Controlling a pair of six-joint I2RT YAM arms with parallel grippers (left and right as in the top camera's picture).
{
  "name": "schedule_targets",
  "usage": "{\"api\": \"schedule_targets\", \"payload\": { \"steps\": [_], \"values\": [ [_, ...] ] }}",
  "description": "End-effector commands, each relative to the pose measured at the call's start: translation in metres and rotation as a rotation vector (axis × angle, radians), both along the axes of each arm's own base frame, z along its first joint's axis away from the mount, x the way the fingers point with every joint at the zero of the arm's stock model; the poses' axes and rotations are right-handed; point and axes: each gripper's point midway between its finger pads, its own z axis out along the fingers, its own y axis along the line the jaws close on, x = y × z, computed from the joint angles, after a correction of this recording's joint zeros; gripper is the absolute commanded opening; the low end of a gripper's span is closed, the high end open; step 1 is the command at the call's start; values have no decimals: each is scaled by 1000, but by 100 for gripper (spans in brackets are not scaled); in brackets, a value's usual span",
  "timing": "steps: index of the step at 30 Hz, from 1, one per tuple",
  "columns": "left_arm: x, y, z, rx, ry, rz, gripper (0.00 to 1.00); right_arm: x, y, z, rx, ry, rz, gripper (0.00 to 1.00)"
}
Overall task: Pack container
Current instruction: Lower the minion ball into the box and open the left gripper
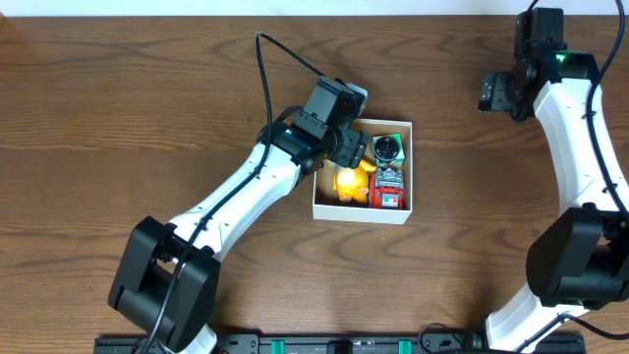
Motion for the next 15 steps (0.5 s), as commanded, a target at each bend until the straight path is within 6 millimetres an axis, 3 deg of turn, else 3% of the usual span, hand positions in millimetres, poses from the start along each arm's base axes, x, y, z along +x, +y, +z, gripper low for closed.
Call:
{"api": "schedule_targets", "payload": {
  "steps": [1,11,15],
  "values": [
    [4,5,1,17,-14,16,81,2,-4,7,-9,-21,-19,99],
    [26,26,7,86,-101,118,88,2,-4,7,-10,-21,-19,99],
    [51,46,23,-12,-134,319,88,2,-4,7,-10,-21,-19,99]
  ]
}}
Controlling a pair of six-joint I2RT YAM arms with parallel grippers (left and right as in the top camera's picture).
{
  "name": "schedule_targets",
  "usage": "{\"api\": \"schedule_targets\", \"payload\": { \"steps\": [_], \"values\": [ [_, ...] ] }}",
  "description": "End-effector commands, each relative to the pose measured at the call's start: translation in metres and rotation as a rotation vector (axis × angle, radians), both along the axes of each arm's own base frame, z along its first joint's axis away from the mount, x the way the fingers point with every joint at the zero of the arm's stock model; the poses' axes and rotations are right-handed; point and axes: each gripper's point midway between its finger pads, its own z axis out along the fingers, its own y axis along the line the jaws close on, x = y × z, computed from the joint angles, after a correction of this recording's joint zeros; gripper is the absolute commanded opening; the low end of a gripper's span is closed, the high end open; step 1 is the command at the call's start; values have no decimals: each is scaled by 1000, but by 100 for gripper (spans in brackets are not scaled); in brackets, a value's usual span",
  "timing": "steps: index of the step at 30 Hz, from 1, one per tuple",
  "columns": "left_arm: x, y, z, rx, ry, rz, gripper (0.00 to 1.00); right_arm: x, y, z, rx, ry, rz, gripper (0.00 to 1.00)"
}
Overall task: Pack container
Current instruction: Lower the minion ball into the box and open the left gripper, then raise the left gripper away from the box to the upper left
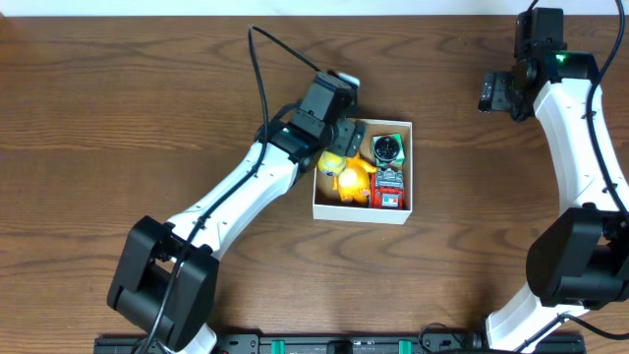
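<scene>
A white open box (398, 214) sits mid-table. Inside lie a yellow toy (344, 175), a red packet (389, 188) and a black round item (386, 147) on a green patch. My left gripper (348, 138) hovers over the box's back left corner, just behind the yellow toy. Its fingers look open, with nothing between them. My right gripper (494, 93) hangs far off at the back right, away from the box. Too little of it shows to tell its state.
The brown wooden table (118, 118) carries only the box. The left arm's white links (236, 192) run from the front left up to the box. The right arm (580, 147) stands along the right edge.
My left gripper has drawn back a little up and left from over the box, and more of the yellow toy shows. The right arm has not moved.
</scene>
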Motion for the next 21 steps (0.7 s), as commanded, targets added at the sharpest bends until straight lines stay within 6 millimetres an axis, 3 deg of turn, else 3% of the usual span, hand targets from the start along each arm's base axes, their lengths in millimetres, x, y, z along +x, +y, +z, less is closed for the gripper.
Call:
{"api": "schedule_targets", "payload": {
  "steps": [1,5,16,20,21],
  "values": [
    [24,34,13,-81,-22,233,88,2,-4,7,-10,-21,-19,99],
    [39,81,13,-170,23,451,88,2,-4,7,-10,-21,-19,99],
    [49,245,-4,-106,77,828,88,2,-4,7,-9,-21,-19,99],
    [48,275,-4,-108,76,892,88,2,-4,7,-10,-21,-18,99],
    [48,279,-4,-108,76,901,95,2,-4,7,-10,-21,-19,99]
  ]
}}
